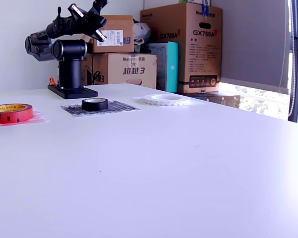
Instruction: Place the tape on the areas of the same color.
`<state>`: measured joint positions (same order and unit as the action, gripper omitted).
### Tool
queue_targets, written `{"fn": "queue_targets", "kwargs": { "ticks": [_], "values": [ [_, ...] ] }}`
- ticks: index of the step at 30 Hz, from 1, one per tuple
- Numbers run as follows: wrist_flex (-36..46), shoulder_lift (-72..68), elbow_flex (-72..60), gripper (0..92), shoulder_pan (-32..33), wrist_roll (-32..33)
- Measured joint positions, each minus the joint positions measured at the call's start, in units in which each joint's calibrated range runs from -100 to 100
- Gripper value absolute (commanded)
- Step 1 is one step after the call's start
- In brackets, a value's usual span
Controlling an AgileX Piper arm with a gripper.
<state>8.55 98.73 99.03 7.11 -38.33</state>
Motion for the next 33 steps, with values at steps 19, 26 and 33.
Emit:
{"fn": "queue_targets", "kwargs": {
  "ticks": [19,26,33],
  "values": [
    [9.61,0.00,0.77,0.0,-1.68,0.08],
    [9.61,0.00,0.77,0.0,-1.68,-0.01],
    [9.61,0.00,0.77,0.1,-3.37,0.22]
  ]
}}
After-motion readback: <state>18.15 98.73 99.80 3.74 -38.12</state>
